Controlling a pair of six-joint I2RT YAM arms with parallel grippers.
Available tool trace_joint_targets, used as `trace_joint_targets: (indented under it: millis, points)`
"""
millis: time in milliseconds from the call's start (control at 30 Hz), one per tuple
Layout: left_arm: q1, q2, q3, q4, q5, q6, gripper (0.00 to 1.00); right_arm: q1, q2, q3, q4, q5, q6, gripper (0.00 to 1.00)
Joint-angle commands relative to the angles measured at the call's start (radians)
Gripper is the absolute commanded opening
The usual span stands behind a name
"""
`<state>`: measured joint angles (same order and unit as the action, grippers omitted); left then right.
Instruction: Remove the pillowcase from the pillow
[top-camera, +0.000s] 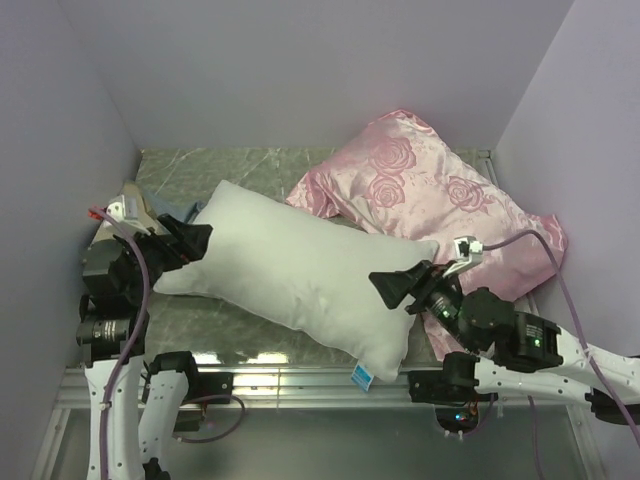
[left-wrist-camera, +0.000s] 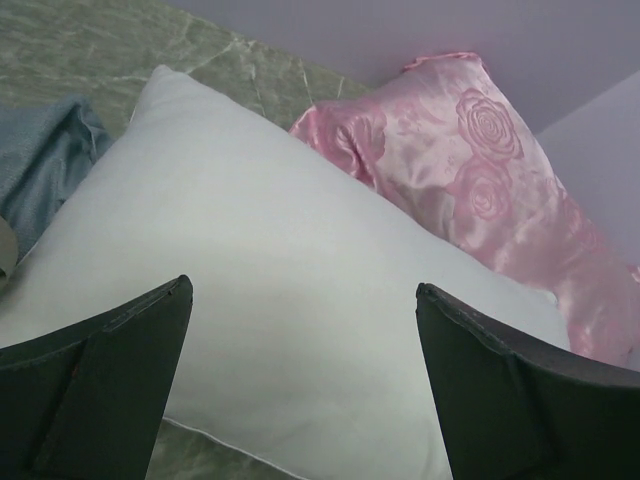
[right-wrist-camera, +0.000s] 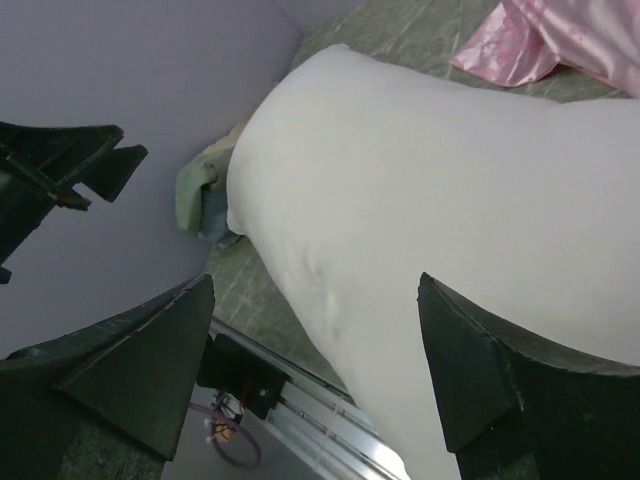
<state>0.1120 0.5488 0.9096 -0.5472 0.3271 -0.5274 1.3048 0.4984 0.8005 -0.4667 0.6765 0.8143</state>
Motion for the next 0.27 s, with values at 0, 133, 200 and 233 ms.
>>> trace_joint_targets:
  millis: [0, 133, 200, 233]
  points:
    - [-0.011, -0.015, -0.028, 0.05, 0.035, 0.037, 0.99, 0.004, -0.067, -0.04, -0.053, 0.077, 0.032, 0.89]
    - [-0.009, -0.016, -0.031, 0.053, 0.033, 0.041, 0.99, 0.005, -0.104, -0.057, -0.059, 0.087, 0.031, 0.91]
    - [-0.009, -0.018, -0.029, 0.058, 0.027, 0.04, 0.99, 0.005, -0.097, -0.054, -0.07, 0.092, 0.033, 0.91]
    - [-0.009, -0.016, -0.025, 0.059, 0.023, 0.035, 1.0, 0.004, -0.092, -0.046, -0.073, 0.092, 0.032, 0.91]
